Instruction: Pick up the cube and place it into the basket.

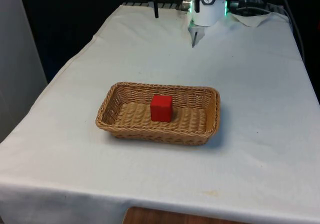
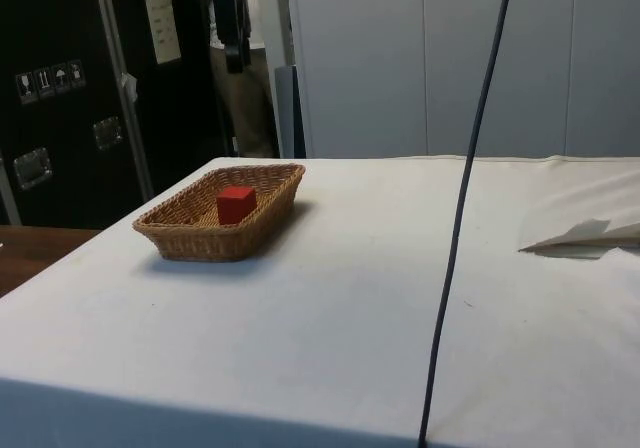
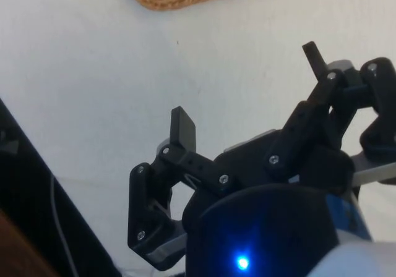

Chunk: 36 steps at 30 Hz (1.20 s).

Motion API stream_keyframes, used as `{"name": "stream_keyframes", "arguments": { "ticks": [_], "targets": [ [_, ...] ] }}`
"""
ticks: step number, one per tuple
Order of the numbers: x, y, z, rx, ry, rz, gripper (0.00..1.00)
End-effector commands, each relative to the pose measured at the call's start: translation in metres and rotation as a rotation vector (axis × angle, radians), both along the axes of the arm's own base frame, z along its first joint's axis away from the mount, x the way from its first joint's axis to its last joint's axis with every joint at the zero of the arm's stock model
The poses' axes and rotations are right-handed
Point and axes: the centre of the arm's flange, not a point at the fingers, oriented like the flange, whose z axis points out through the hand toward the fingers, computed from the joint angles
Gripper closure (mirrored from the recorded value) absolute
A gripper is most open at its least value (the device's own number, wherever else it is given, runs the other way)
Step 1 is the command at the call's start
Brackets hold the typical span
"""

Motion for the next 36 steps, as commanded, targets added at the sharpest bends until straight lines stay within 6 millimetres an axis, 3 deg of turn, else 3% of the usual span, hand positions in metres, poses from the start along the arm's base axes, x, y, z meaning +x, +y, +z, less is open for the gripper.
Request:
{"name": "stream_keyframes", "arguments": {
  "ticks": [1, 18, 36],
  "targets": [
    [-0.004, -0.001, 0.002, -0.004, 0.005, -0.009, 0.0],
    [-0.022, -0.001, 0.002, 0.024, 0.053, -0.055, 0.0],
    [-0.055, -0.002, 0.002, 0.053, 0.077, -0.106, 0.0]
  ]
}}
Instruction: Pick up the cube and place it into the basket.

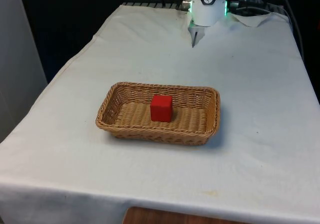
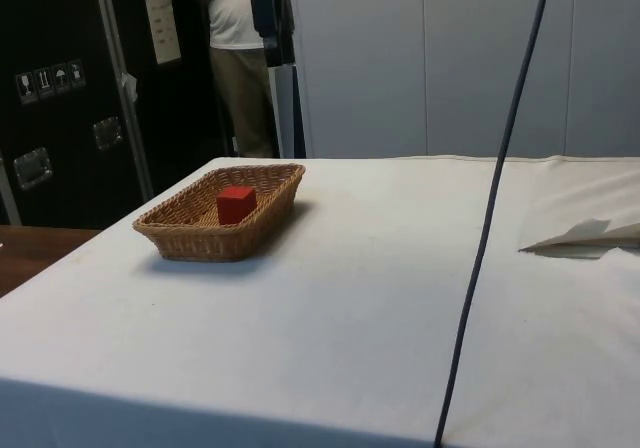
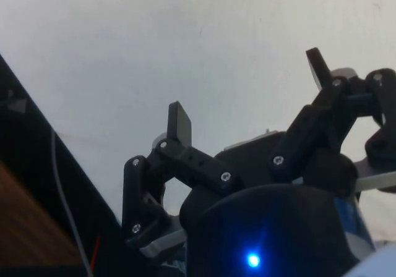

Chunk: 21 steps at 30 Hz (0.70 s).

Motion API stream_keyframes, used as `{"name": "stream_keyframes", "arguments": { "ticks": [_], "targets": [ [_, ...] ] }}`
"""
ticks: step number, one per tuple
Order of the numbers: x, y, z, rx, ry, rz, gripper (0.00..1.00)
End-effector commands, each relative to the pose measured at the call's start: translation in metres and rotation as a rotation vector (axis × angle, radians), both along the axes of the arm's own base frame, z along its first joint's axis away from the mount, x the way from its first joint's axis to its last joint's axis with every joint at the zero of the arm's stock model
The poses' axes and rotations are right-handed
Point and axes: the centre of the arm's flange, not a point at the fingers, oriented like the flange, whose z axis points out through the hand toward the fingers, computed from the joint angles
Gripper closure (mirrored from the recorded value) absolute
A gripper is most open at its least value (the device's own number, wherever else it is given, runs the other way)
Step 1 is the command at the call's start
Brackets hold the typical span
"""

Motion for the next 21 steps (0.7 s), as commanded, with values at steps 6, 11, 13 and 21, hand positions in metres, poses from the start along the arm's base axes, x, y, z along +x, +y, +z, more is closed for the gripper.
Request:
{"name": "stream_keyframes", "arguments": {
  "ticks": [6, 11, 13, 21],
  "targets": [
    [-0.015, -0.001, 0.0, 0.004, 0.002, -0.026, 0.0],
    [-0.023, -0.001, 0.0, 0.011, 0.007, -0.04, 0.0],
    [-0.026, -0.002, 0.0, 0.014, 0.009, -0.047, 0.0],
    [-0.04, -0.002, 0.0, 0.026, 0.015, -0.069, 0.0]
  ]
}}
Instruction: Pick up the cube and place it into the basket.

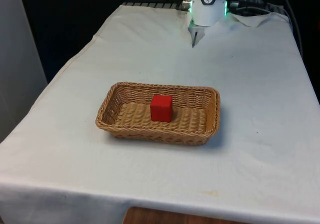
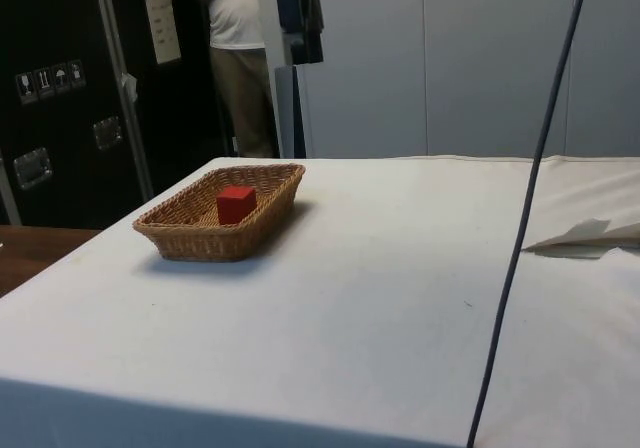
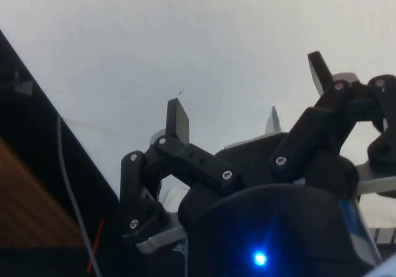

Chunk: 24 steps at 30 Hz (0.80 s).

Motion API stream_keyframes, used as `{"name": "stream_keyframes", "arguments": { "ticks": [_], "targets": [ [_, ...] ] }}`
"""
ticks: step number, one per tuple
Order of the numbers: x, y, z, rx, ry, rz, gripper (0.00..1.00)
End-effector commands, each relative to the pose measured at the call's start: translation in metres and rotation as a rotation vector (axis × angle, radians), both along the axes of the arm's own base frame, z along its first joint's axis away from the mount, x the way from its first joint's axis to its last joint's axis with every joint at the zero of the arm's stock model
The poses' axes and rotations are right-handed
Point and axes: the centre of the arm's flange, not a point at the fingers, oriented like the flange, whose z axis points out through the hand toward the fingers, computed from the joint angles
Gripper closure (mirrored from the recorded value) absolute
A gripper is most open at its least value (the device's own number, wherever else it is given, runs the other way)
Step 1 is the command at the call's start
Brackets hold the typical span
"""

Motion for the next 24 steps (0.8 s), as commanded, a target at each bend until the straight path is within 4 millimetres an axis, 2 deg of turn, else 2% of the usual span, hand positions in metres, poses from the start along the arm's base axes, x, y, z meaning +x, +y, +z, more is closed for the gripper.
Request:
{"name": "stream_keyframes", "arguments": {
  "ticks": [1, 24],
  "targets": [
    [-0.005, 0.0, 0.001, -0.004, -0.007, -0.01, 0.0],
    [-0.041, -0.001, 0.001, 0.035, 0.003, -0.052, 0.0]
  ]
}}
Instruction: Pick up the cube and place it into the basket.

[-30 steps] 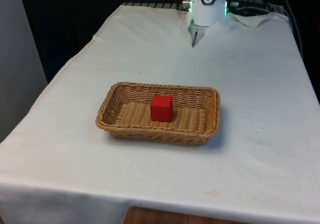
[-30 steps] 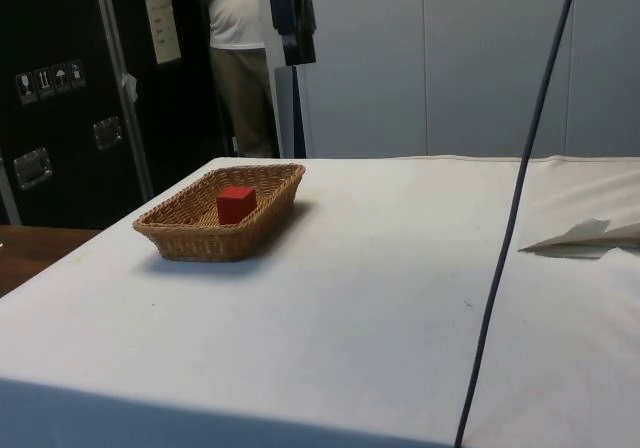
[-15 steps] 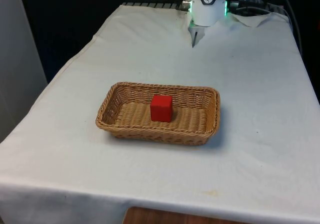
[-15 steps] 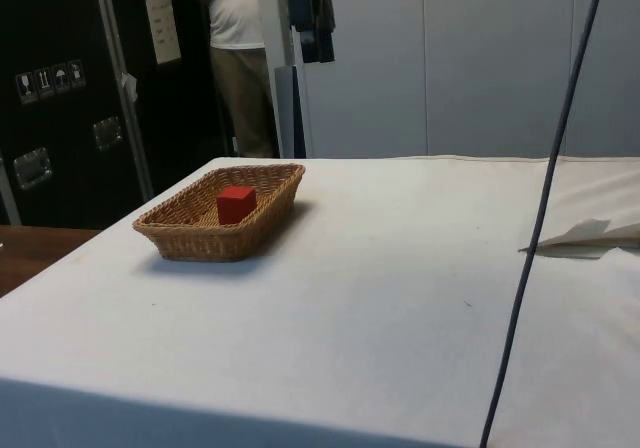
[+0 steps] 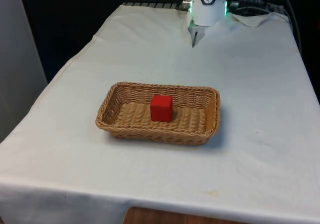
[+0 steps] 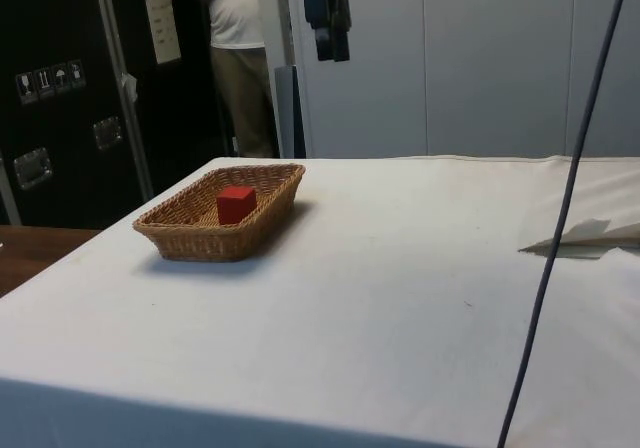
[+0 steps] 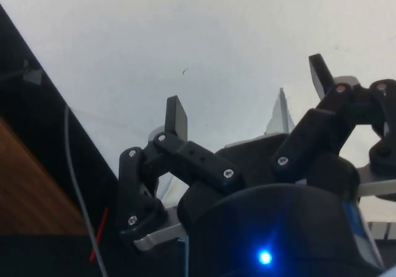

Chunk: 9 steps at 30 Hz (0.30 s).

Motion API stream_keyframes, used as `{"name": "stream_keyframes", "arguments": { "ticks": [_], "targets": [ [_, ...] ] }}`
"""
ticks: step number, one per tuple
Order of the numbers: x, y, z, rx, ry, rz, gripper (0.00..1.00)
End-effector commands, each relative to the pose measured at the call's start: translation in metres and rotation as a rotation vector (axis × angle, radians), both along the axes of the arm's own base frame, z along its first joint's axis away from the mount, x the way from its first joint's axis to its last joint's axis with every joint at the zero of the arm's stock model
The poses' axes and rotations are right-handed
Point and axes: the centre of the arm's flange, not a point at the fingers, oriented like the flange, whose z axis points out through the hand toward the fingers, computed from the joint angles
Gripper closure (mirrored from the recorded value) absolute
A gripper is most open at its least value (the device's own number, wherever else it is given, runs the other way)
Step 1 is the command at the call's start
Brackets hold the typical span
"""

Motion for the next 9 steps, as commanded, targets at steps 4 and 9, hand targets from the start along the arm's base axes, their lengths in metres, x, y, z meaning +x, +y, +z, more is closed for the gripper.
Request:
{"name": "stream_keyframes", "arguments": {
  "ticks": [4, 9],
  "targets": [
    [-0.007, -0.001, 0.002, -0.002, -0.012, -0.015, 0.0],
    [-0.012, 0.0, 0.001, 0.011, -0.002, -0.011, 0.0]
  ]
}}
